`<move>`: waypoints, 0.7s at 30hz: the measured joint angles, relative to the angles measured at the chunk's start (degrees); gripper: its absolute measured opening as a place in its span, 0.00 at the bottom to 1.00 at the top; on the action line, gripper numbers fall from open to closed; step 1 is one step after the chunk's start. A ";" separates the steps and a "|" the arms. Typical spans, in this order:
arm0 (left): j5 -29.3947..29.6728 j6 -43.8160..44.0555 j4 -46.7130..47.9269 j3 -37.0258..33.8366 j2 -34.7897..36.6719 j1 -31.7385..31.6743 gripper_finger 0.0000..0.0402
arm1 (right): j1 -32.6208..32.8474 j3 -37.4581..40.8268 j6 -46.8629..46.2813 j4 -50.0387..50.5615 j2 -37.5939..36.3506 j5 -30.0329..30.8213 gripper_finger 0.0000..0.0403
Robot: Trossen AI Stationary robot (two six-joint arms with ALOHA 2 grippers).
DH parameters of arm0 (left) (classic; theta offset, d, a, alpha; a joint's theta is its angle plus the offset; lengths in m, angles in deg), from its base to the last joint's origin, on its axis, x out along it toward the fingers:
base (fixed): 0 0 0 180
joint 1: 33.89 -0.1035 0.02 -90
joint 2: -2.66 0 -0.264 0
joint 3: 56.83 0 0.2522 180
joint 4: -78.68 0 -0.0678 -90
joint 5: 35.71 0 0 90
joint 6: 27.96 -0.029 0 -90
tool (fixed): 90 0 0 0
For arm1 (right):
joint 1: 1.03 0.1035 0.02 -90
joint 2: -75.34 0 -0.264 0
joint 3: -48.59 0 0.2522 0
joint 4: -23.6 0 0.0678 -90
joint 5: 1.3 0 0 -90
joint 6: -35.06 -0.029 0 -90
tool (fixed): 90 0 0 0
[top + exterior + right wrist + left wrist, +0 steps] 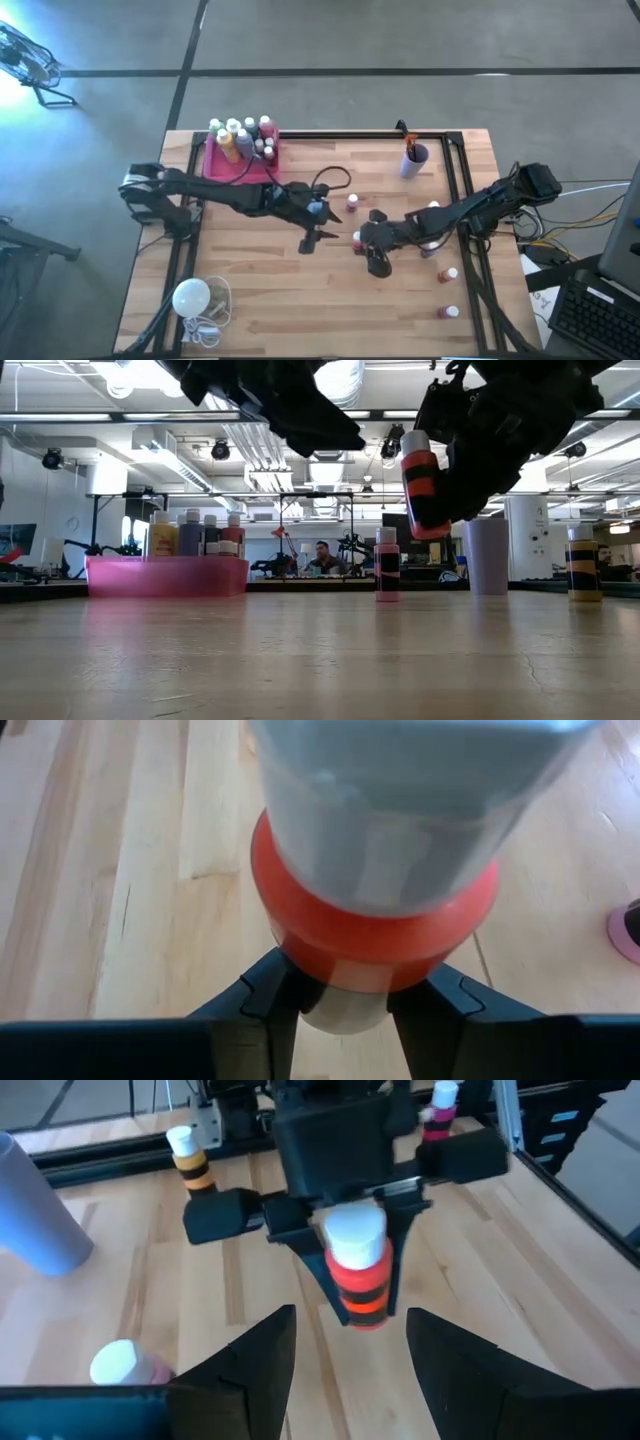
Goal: Pick & Place Paint Supplies
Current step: Put the small orange paint bottle into the pink bin
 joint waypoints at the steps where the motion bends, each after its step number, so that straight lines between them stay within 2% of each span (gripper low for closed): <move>1: 0.00 0.02 0.05 0.69 -0.88 0.00 0.49 | 0.04 -0.02 0.00 -0.05 0.00 0.00 0.31; 21: -1.04 0.17 1.94 10.93 -11.87 0.26 0.49 | 0.12 0.13 0.22 1.38 0.57 0.52 0.30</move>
